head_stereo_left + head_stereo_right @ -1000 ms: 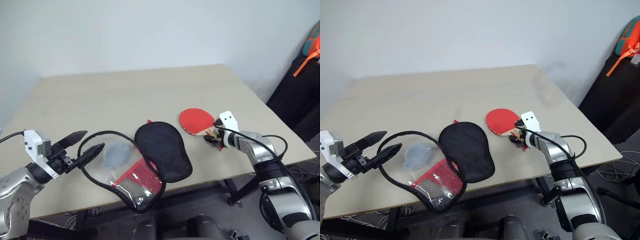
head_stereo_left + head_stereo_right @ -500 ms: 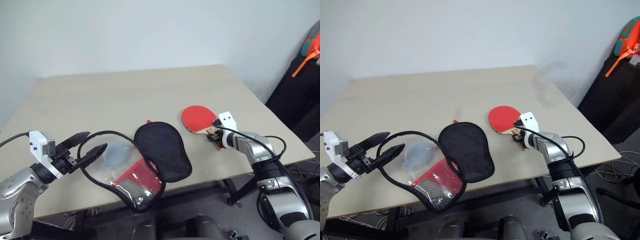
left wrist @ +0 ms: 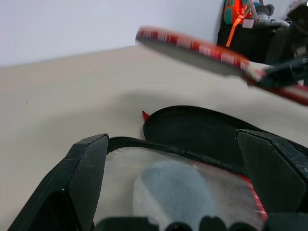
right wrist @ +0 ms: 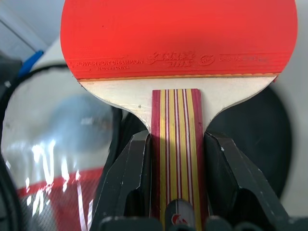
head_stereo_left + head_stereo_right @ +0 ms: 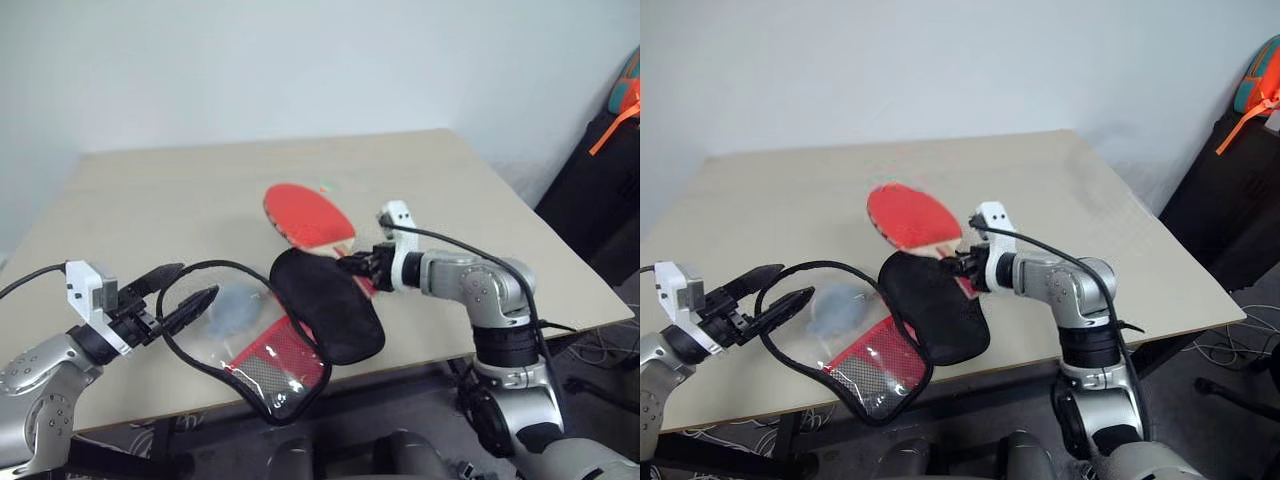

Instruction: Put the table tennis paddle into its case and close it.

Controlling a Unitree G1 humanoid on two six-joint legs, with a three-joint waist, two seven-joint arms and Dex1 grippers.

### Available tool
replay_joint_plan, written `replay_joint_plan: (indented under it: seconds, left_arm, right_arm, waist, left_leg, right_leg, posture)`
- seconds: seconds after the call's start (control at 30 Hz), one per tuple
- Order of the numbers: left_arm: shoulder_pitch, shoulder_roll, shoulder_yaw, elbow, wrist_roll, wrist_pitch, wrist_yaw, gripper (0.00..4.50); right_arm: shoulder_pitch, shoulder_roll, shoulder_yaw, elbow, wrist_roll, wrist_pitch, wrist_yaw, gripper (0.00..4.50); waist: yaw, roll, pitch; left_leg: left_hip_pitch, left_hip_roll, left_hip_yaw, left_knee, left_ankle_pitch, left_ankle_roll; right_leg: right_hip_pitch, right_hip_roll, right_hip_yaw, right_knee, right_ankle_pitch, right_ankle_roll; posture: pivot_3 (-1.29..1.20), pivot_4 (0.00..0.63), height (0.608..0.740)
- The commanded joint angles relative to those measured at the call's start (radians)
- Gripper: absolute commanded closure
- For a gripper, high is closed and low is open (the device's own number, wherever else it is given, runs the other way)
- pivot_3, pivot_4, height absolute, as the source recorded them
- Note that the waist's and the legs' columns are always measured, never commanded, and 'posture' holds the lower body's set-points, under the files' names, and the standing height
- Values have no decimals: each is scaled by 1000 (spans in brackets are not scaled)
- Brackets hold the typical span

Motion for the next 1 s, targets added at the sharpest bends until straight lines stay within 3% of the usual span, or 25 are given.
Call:
replay_joint_plan:
  seconds: [0.03,0.5,1.0]
  left_arm:
    - [1,0,16,-29,-7,-15,4,0]
    - [21,-1,21,-43,-14,-9,15,0]
    - [23,0,19,-33,-14,-10,13,0]
  right_arm:
    - [-2,20,7,-51,-8,28,-57,3233]
    - [31,121,33,-45,-62,169,-196,3233]
    - [32,99,23,-116,-110,216,-241,3233]
  waist:
    - [-1,0,0]
    - [-1,0,0]
    - [-1,1,0]
  left_leg:
    - [0,0,0,0,0,0]
    - [0,2,3,-1,0,-1]
    - [0,1,3,-1,0,-1]
  right_leg:
    - [0,0,0,0,0,0]
    - [-1,2,0,0,0,0]
    - [-1,2,0,0,0,0]
  posture:
    - [0,0,706]
    - [0,0,706]
    - [0,0,706]
